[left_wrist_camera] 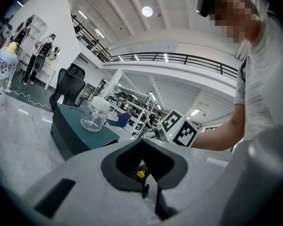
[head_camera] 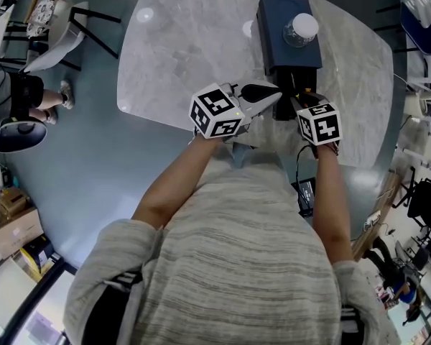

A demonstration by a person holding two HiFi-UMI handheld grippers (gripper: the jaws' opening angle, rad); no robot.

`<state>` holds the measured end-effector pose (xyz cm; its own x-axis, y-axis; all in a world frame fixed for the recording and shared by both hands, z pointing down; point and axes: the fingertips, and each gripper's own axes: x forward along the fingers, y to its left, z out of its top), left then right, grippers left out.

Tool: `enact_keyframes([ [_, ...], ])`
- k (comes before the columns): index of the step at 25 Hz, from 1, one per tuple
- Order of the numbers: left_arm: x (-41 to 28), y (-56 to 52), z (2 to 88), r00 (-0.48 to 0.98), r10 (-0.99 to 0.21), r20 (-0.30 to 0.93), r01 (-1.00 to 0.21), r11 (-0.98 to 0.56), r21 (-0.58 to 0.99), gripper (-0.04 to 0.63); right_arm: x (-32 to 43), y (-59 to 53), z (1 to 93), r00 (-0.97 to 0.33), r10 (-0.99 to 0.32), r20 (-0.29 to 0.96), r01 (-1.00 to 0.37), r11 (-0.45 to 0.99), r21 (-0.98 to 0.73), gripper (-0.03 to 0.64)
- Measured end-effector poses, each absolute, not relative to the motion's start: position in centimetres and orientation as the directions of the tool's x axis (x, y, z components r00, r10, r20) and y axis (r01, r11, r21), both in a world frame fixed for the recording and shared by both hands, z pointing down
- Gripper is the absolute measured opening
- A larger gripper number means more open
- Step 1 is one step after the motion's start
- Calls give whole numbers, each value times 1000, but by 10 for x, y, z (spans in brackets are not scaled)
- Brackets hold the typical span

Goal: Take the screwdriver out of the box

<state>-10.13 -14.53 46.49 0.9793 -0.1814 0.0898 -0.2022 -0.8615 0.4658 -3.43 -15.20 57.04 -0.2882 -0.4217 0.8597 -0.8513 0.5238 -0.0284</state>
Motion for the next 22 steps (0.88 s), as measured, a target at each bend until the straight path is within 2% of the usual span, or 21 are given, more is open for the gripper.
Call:
enact_keyframes([
  [11,-66,-150,467,968,-183,169,-244,-834,495,15,-13,-158,503,-389,-598,700,-886,452,-106,72],
  [22,-11,-163,507,912,-153,380,-371,-700,610,18,37,-172,450,-445,-682,580,-880,452,-143,72],
])
